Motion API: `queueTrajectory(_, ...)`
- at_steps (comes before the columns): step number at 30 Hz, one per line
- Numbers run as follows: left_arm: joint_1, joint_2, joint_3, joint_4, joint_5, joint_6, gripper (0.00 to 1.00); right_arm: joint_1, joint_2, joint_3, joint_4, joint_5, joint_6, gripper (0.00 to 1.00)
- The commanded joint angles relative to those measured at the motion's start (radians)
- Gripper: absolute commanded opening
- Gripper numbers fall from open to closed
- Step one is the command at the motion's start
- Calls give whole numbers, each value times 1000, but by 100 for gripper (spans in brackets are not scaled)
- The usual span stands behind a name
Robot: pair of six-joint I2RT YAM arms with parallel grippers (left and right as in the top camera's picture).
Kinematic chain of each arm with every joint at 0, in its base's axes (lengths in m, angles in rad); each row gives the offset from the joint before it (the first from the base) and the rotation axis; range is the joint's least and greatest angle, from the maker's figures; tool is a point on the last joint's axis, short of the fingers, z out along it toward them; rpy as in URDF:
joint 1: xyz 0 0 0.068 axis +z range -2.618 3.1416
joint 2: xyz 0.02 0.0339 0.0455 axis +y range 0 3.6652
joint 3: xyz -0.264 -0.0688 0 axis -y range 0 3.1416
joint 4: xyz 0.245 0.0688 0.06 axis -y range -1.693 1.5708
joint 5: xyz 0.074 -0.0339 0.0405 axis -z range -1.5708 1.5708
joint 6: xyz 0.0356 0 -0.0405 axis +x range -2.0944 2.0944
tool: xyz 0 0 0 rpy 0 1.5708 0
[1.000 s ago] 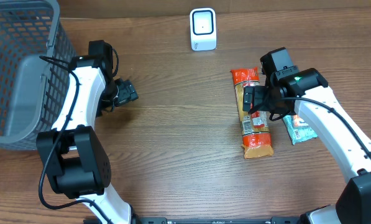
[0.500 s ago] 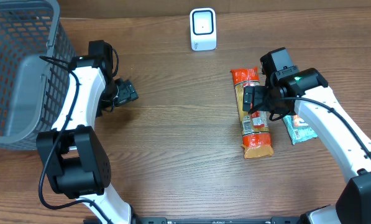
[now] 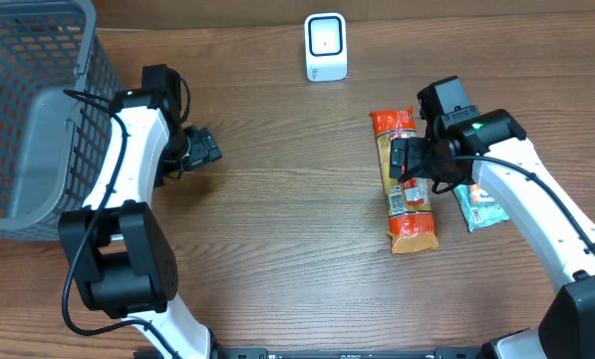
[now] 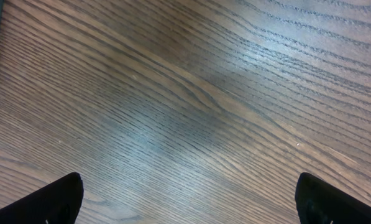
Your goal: Scan the item barcode
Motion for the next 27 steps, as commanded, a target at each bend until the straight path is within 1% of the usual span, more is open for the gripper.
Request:
queueTrajectory(1,-19,-19,2,1,-3,26,100,-8,-4,2,1,1,4,100)
queueTrajectory(4,-46,-53,2,1,-3,27,100,-8,-4,2,1,1,4,100)
queueTrajectory(9,-121,-190,2,1,-3,27,100,-8,-4,2,1,1,4,100)
queueTrajectory(14,-166,-398,2,0,-3,27,100,-8,-4,2,1,1,4,100)
queueTrajectory(21,-169,-711,2,0,-2,27,100,-8,-4,2,1,1,4,100)
queueTrajectory(27,-169,-905,2,-1,-3,27,100,-8,-4,2,1,1,3,100)
